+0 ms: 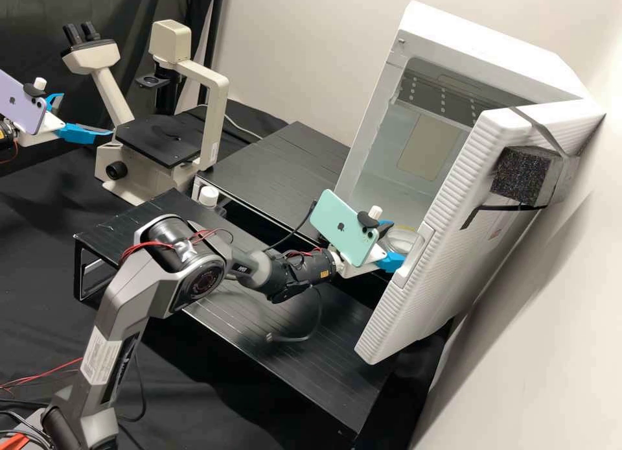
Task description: Return the petri dish to the incubator.
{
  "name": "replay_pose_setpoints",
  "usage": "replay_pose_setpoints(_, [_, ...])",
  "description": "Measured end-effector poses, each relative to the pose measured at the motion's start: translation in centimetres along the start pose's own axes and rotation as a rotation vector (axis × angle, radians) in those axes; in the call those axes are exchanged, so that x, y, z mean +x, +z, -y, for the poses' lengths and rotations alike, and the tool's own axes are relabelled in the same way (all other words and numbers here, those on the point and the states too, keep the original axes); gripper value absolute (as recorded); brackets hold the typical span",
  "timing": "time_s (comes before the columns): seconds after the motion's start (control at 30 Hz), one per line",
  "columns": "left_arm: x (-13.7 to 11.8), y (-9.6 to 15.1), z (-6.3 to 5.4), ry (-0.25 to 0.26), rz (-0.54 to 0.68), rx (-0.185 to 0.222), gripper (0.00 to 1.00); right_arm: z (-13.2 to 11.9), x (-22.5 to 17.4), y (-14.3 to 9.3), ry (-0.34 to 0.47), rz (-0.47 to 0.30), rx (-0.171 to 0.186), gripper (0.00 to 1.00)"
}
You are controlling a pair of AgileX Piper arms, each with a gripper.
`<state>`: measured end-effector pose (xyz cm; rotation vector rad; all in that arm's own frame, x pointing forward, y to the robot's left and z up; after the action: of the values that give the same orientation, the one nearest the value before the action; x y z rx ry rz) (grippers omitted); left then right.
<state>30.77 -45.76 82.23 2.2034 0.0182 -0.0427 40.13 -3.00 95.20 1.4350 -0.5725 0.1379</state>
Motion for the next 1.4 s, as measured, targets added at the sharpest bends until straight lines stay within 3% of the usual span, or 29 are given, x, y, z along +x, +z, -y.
replay_pose_setpoints(0.1, [0.0,0.0,0.0,0.000,0.000,0.000,1.00,-0.1,0.9,-0.1,0.010,-0.006,0.004,0.00])
replay_pose_setpoints(0.37, [0.0,0.0,0.0,0.000,0.000,0.000,1.00,1.7,3.0,0.6,-0.115,-0.011,0.062,0.00])
replay_pose_setpoints(0.57, [0.0,0.0,0.0,0.000,0.000,0.000,1.00,1.7,4.4,0.8,-0.129,-0.045,0.091,0.00])
replay_pose_setpoints(0.8, [0.0,0.0,0.0,0.000,0.000,0.000,1.00,1.1,6.1,1.1,-0.168,-0.057,0.066,0.00])
replay_pose_setpoints(1.0, [0.0,0.0,0.0,0.000,0.000,0.000,1.00,1.0,7.5,1.4,-0.203,-0.089,0.079,0.00])
replay_pose_setpoints(1.4, [0.0,0.0,0.0,0.000,0.000,0.000,1.00,1.1,8.0,0.7,-0.248,-0.127,0.059,0.00])
